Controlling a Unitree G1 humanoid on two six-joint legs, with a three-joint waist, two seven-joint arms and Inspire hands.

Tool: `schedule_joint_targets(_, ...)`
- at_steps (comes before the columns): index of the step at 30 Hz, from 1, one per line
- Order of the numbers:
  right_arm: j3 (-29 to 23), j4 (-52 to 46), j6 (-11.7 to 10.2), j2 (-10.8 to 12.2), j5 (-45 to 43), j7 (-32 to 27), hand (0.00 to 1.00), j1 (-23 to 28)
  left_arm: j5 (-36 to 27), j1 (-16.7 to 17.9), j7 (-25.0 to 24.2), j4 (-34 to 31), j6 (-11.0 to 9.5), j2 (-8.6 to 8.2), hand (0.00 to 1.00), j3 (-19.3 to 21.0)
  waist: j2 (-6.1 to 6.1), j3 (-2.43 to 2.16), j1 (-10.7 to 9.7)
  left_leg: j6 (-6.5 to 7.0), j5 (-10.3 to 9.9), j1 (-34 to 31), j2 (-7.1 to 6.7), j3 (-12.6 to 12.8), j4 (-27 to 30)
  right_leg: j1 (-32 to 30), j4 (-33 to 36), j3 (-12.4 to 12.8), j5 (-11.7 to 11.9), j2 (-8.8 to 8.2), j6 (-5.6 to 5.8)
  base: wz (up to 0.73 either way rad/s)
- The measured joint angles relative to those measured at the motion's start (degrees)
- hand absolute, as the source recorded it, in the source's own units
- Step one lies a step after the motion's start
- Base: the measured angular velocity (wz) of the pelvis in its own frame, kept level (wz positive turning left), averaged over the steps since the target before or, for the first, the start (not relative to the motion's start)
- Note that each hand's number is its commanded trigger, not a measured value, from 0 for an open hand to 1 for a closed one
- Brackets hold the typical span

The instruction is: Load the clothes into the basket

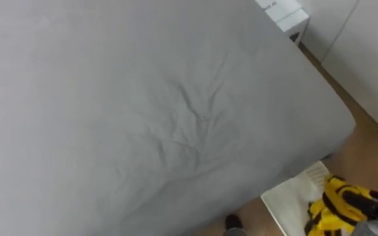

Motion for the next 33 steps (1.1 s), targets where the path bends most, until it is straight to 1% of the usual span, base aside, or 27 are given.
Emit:
schedule_joint_targets(1, 0.2, -0.1, -0.4, 0.4, -0.1, 0.5, 0.00, 0.7, 0.0, 1.1, 0.0, -0.8, -0.7, 0.33, 0.00, 0.0, -0.29, -0.11, 0.3, -0.01, 0.0, 0.7, 0.11, -0.4, 0.0, 1.3, -0.7, -1.0, 0.2, -0.06, -0.37, 0.18)
schedule_joint_targets(2, 0.5, -0.2, -0.4, 0.5, -0.1, 0.6, 0.00, 1.1, 0.0, 1.6, 0.0, -1.2, -1.0, 0.51, 0.00, 0.2, -0.41, -0.23, 0.3, -0.02, 0.0, 0.9, 0.13, -1.0, 0.0, 1.9, -1.2, -1.6, 0.3, -0.07, -0.48, 0.28)
schedule_joint_targets(3, 1.8, -0.2, -0.4, 0.7, -0.1, 1.1, 0.00, 2.1, 0.0, 2.3, -0.1, -2.3, -1.2, 0.85, 0.00, 0.7, -0.79, -0.39, 0.7, -0.06, 0.0, 1.4, 0.15, -1.5, 0.0, 2.9, -1.5, -2.3, 0.2, -0.17, -0.62, 0.32)
schedule_joint_targets(4, 3.3, -0.2, -0.4, 0.8, -0.2, 1.9, 0.00, 3.3, 0.0, 2.6, -0.1, -3.0, -1.4, 1.10, 0.00, 1.1, -1.20, -0.63, 1.6, -0.07, 0.0, 1.8, 0.20, -1.6, 0.0, 3.8, -1.9, -2.6, 0.2, -0.18, -0.67, 0.28)
schedule_joint_targets(5, 4.1, -0.2, -0.3, 0.8, -0.2, 2.2, 0.00, 3.8, 0.0, 2.6, -0.1, -3.3, -1.6, 1.20, 0.00, 1.1, -1.44, -0.65, 2.1, -0.08, 0.0, 2.1, 0.23, -1.8, 0.0, 4.3, -2.2, -2.7, 0.3, -0.15, -0.69, 0.24)
schedule_joint_targets(6, 5.3, -0.2, -0.2, 1.0, -0.2, 2.8, 0.00, 4.3, 0.0, 2.9, -0.1, -3.9, -1.7, 1.28, 0.00, 1.5, -1.79, -0.63, 2.5, -0.11, 0.0, 2.9, 0.11, -2.8, -0.2, 5.5, -2.4, -3.3, 0.3, -0.27, -0.70, 0.19)
schedule_joint_targets(7, 6.1, -0.2, -0.2, 1.1, -0.3, 3.0, 0.00, 4.6, 0.0, 3.0, -0.1, -4.1, -1.7, 1.28, 0.00, 1.7, -1.95, -0.63, 2.7, -0.13, 0.0, 3.5, 0.05, -3.1, -0.3, 6.1, -2.6, -3.5, 0.3, -0.30, -0.71, 0.29)
schedule_joint_targets(9, 8.5, -0.5, -0.2, 2.1, -0.1, 3.8, 0.00, 4.8, 0.0, 3.2, 0.2, -4.4, -1.7, 1.35, 0.00, 2.1, -3.12, -0.50, 3.2, -0.24, 0.1, 5.1, 0.08, -3.8, -0.6, 8.8, -4.1, -4.9, 0.3, -0.33, -0.70, 0.29)
schedule_joint_targets(10, 9.0, -0.5, -0.2, 2.6, 0.0, 4.2, 0.00, 4.9, -0.1, 3.2, 0.5, -4.4, -1.7, 1.44, 0.00, 2.1, -3.26, -0.64, 3.2, -0.27, 0.1, 5.5, 0.09, -4.2, -0.8, 9.6, -4.5, -5.5, 0.3, -0.37, -0.70, 0.34)
schedule_joint_targets(11, 9.5, -0.4, -0.1, 3.6, 0.2, 4.8, 0.00, 5.2, -0.1, 3.3, 1.1, -4.5, -1.7, 1.60, 0.00, 2.2, -3.72, -0.96, 3.1, -0.40, 0.2, 6.2, 0.11, -4.4, -1.1, 11.0, -5.5, -6.2, 0.3, -0.27, -0.63, 0.45)
schedule_joint_targets(12, 9.5, -0.3, 0.5, 4.7, 0.1, 5.2, 0.00, 5.5, -0.1, 3.5, 1.5, -5.0, -1.7, 1.95, 0.00, 2.3, -4.29, -1.28, 3.1, -0.41, 0.2, 6.7, 0.14, -4.6, -1.1, 12.1, -6.2, -7.2, 0.3, -0.26, -0.60, 0.56)
schedule_joint_targets(13, 9.5, -0.3, 1.1, 5.6, 0.2, 5.4, 0.00, 5.7, -0.1, 3.6, 2.2, -5.7, -1.7, 2.24, 0.00, 2.3, -4.86, -1.33, 3.2, -0.41, 0.2, 7.0, 0.14, -4.7, -1.1, 13.2, -6.7, -8.0, 0.4, -0.30, -0.59, 0.46)
schedule_joint_targets(14, 9.5, -0.3, 1.5, 5.9, 0.2, 5.3, 0.00, 5.8, -0.1, 3.6, 2.4, -5.7, -1.8, 2.29, 0.00, 2.3, -5.02, -1.45, 3.2, -0.41, 0.2, 7.1, 0.15, -4.8, -1.1, 13.6, -7.1, -8.4, 0.5, -0.31, -0.55, 0.37)
schedule_joint_targets(15, 9.5, -0.3, 2.0, 6.0, 0.5, 5.1, 0.00, 6.2, 0.0, 3.6, 2.7, -5.8, -2.1, 2.33, 0.00, 2.6, -5.47, -1.52, 3.4, -0.41, 0.2, 7.3, 0.16, -5.0, -1.1, 14.3, -7.7, -8.9, 0.7, -0.29, -0.51, 0.20)
schedule_joint_targets(17, 9.5, -0.4, 2.3, 6.0, 0.9, 5.4, 0.00, 6.8, 0.0, 3.8, 3.4, -5.8, -2.1, 2.25, 0.00, 3.6, -5.90, -1.56, 3.6, -0.40, 0.2, 8.0, 0.18, -5.6, -1.5, 15.2, -8.4, -9.2, 0.9, -0.28, -0.42, 0.10)
schedule_joint_targets(18, 9.5, -0.5, 2.4, 6.1, 0.9, 5.9, 0.00, 7.5, 0.0, 4.1, 3.5, -5.8, -2.1, 2.25, 0.00, 4.4, -6.34, -1.72, 3.6, -0.40, 0.2, 8.4, 0.22, -5.8, -1.8, 15.6, -8.5, -9.3, 0.8, -0.35, -0.41, 0.08)
schedule_joint_targets(20, 10.2, -1.1, 3.0, 6.2, 0.9, 6.9, 0.00, 8.7, 0.0, 4.4, 3.7, -5.9, -2.1, 2.28, 0.00, 5.1, -6.63, -1.78, 3.6, -0.40, 0.2, 9.3, 0.16, -6.1, -2.1, 17.1, -9.5, -9.8, 1.0, -0.38, -0.20, 0.10)
schedule_joint_targets(21, 10.2, -1.5, 3.6, 6.4, 1.0, 7.3, 0.00, 9.4, 0.0, 4.5, 3.7, -5.9, -2.1, 2.28, 0.00, 5.6, -6.78, -1.87, 3.6, -0.39, 0.2, 9.9, 0.05, -6.4, -2.2, 17.8, -9.8, -10.1, 1.0, -0.45, -0.18, 0.13)
schedule_joint_targets(22, 10.9, -1.5, 3.6, 6.8, 1.5, 7.4, 0.00, 9.9, 0.0, 4.7, 3.9, -6.0, -2.1, 2.33, 0.00, 5.7, -6.93, -1.93, 3.7, -0.40, 0.2, 10.4, 0.01, -6.5, -2.2, 18.6, -10.2, -10.2, 1.1, -0.44, -0.11, 0.10)
schedule_joint_targets(24, 11.3, -1.4, 3.7, 7.5, 2.4, 7.8, 0.00, 10.0, 0.0, 5.0, 4.6, -6.3, -2.1, 2.35, 0.00, 5.7, -7.24, -1.75, 3.6, -0.40, 0.2, 10.9, 0.01, -6.5, -2.3, 19.2, -10.3, -10.2, 1.1, -0.42, -0.12, 0.02)
schedule_joint_targets(26, 11.2, -0.9, 3.7, 7.6, 3.5, 8.8, 0.00, 10.1, 0.0, 5.6, 4.7, -6.8, -2.1, 2.35, 0.00, 5.9, -7.18, -1.79, 3.6, -0.41, 0.2, 11.2, 0.02, -6.5, -2.4, 19.5, -10.3, -10.2, 1.1, -0.38, -0.11, 0.00)
schedule_joint_targets(28, 11.2, -0.6, 3.9, 7.7, 3.8, 10.1, 0.00, 10.7, 0.0, 6.5, 4.7, -7.6, -2.2, 2.32, 0.00, 6.6, -7.38, -1.60, 3.6, -0.50, 0.1, 11.9, 0.06, -6.6, -2.5, 20.3, -10.6, -10.2, 1.1, -0.29, -0.10, 0.00)
schedule_joint_targets(29, 11.2, -0.4, 4.3, 8.0, 3.8, 10.7, 0.00, 10.9, 0.4, 7.0, 4.7, -7.9, -2.3, 2.31, 0.00, 6.7, -7.23, -1.64, 3.6, -0.59, -0.2, 12.2, 0.18, -6.6, -2.6, 20.6, -10.9, -10.2, 1.1, -0.12, -0.04, 0.00)
schedule_joint_targets(30, 11.2, -0.2, 4.5, 8.4, 3.8, 11.3, 0.00, 10.9, 0.8, 7.1, 4.8, -8.1, -2.4, 2.22, 0.00, 6.7, -7.12, -1.59, 3.6, -0.65, -0.2, 12.2, 0.27, -6.7, -2.6, 20.7, -11.1, -10.3, 1.2, 0.03, 0.07, 0.00)
schedule_joint_targets(31, 11.2, -0.2, 4.8, 8.8, 3.3, 11.8, 0.00, 11.0, 1.9, 7.3, 4.7, -8.3, -2.4, 2.06, 0.00, 7.0, -6.96, -1.61, 3.6, -0.67, -0.3, 12.2, 0.29, -6.7, -2.6, 20.7, -11.1, -10.2, 1.3, 0.07, 0.01, 0.00)
schedule_joint_targets(32, 11.2, -0.2, 4.8, 8.9, 3.0, 12.0, 0.00, 11.2, 2.4, 7.6, 4.7, -8.6, -2.4, 1.91, 0.00, 7.3, -7.06, -1.54, 3.6, -0.69, -0.3, 12.2, 0.29, -6.7, -2.7, 20.7, -11.1, -10.2, 1.4, 0.09, -0.15, 0.00)
schedule_joint_targets(33, 11.2, -0.2, 4.8, 9.1, 2.1, 12.3, 0.00, 12.1, 2.5, 8.3, 4.6, -9.3, -2.6, 1.51, 0.00, 8.4, -6.87, -1.50, 3.6, -0.73, -0.4, 12.5, 0.27, -6.7, -2.7, 21.0, -11.2, -10.1, 1.4, 0.12, -0.28, 0.00)
